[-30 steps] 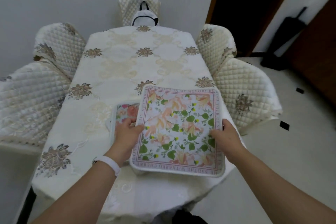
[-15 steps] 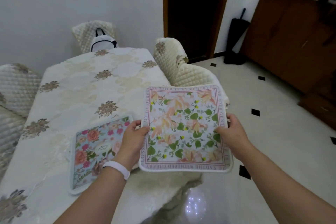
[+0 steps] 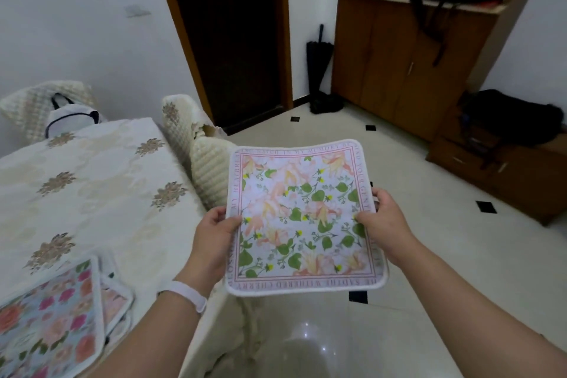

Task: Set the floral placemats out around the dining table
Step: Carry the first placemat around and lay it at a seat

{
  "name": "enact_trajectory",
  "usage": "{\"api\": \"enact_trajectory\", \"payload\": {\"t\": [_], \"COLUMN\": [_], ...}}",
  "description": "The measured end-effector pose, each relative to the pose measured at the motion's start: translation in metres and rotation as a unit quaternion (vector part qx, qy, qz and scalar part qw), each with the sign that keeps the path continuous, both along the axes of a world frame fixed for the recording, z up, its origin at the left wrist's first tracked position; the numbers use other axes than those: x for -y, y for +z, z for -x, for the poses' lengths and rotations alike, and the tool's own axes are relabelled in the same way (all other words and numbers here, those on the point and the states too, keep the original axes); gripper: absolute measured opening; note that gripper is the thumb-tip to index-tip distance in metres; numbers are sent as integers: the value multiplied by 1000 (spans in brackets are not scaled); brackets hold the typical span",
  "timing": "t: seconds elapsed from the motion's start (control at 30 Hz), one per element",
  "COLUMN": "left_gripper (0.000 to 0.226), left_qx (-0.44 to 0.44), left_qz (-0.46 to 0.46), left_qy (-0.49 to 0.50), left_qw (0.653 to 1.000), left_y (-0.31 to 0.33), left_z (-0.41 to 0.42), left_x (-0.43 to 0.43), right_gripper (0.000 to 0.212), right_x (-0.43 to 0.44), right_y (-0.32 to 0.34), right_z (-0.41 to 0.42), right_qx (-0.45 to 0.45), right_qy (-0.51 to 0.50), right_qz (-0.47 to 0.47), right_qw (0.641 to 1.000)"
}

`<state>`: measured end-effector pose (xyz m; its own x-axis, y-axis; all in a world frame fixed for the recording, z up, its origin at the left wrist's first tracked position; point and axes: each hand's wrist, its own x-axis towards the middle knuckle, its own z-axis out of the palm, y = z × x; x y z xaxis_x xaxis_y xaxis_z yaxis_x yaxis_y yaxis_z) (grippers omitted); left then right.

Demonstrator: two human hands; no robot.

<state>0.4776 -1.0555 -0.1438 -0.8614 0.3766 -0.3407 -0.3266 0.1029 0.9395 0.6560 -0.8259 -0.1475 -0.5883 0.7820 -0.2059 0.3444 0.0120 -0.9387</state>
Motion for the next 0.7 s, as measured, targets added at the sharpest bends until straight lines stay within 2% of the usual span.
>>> {"api": "enact_trajectory", "payload": {"t": [0.4, 0.7], "left_gripper": [14, 11], "left_qx": [4, 47], "left_qz": [2, -2], "left_qy": [-40, -66], "left_qw": [999, 997], "left_y": [-8, -38], "left_z": [5, 75], "left_x": [-112, -215], "right_gripper": [42, 41], "right_x": [-95, -195], "right_y": [-2, -19], "right_z": [-19, 43], "right_qx": [-4, 25], "right_qy": [-35, -62], "right_qz": [2, 19], "right_qw": [999, 998]}}
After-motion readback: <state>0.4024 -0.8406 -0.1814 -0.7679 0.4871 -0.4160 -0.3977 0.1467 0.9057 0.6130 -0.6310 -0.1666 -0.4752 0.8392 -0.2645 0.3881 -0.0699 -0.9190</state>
